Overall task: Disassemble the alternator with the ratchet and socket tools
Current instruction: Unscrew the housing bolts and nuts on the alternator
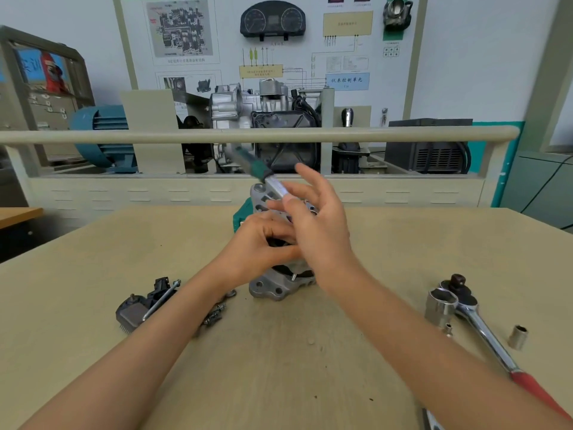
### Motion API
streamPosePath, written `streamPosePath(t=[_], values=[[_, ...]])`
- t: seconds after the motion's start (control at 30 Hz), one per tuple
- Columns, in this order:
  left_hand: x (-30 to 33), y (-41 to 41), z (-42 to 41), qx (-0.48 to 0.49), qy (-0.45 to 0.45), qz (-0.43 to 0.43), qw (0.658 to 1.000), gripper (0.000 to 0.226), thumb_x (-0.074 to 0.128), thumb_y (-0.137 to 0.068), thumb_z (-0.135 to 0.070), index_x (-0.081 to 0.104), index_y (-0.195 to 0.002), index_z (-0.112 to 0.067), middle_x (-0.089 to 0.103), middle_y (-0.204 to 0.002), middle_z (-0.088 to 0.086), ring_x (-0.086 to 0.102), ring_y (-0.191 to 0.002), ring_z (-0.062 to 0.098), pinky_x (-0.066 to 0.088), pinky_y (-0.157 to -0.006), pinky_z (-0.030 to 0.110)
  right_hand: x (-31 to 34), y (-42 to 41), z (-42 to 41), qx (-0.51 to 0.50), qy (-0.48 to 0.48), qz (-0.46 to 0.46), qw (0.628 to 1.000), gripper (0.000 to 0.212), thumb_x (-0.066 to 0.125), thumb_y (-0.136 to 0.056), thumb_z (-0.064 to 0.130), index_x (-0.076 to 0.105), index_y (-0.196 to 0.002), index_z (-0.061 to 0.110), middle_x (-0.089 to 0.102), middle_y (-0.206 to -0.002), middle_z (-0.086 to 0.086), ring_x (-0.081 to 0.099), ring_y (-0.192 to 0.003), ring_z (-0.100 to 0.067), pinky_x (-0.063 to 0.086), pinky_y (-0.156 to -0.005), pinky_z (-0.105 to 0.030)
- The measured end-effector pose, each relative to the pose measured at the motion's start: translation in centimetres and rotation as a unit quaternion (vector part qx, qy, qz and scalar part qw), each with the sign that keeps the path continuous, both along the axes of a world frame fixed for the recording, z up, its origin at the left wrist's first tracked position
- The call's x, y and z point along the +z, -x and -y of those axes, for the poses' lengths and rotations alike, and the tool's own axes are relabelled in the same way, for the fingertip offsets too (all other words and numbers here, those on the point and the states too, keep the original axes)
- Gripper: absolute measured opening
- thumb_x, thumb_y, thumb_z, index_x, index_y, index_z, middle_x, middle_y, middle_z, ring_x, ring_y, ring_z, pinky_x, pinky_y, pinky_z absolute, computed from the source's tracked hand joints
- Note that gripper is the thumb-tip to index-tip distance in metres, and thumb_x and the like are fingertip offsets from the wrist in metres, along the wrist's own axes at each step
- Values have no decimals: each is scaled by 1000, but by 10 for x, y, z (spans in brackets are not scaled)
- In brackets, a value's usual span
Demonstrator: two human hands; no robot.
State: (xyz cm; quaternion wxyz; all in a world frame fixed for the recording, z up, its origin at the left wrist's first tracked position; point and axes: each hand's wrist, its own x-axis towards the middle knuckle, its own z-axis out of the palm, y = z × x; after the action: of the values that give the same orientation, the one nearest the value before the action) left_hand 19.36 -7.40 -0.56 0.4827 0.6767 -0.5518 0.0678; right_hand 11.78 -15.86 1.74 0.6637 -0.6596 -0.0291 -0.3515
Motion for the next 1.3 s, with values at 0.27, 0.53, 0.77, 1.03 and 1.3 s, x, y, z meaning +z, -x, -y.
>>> streamPosePath(t=[0.27,0.53,0.77,1.03,1.3], values=[[-3,0,-1,58,4,23,998,55,69,-72,5,64,-56,-48,60,-62,-20,52,-67,0,37,-70,12,-4,-10,-19,-183,-41,16,982,52,38,-100,16,19,-148,16,58,-113,7,55,-84,3,38,-62,1],[-3,8,4,80,27,60,995,53,68,-70,-11,60,-62,-62,57,-65,-34,49,-72,-11,31,-78,6,7,-13,-10,-219,-154,12,963,44,29,-101,14,25,-145,12,53,-120,-5,59,-106,-19,49,-92,-41],[-2,6,5,79,0,57,995,16,68,-73,-34,64,-76,-49,62,-69,-27,54,-77,0,37,-84,39,12,-9,12,-21,-44,-64,997,38,45,-98,17,47,-136,16,67,-112,-1,65,-97,-10,50,-69,-16],[-5,-1,1,20,5,11,1000,14,73,-77,-12,73,-90,-18,72,-85,-10,66,-83,4,48,-80,15,19,2,38,325,-11,-131,936,30,43,-94,8,61,-117,11,69,-108,-9,66,-102,-13,53,-83,-21],[-5,6,1,65,20,40,997,24,68,-69,-25,68,-79,-47,61,-73,-34,53,-80,-10,35,-81,25,0,-5,-10,-86,-135,22,987,29,42,-98,15,50,-126,20,67,-100,-2,63,-79,-8,52,-69,-20]])
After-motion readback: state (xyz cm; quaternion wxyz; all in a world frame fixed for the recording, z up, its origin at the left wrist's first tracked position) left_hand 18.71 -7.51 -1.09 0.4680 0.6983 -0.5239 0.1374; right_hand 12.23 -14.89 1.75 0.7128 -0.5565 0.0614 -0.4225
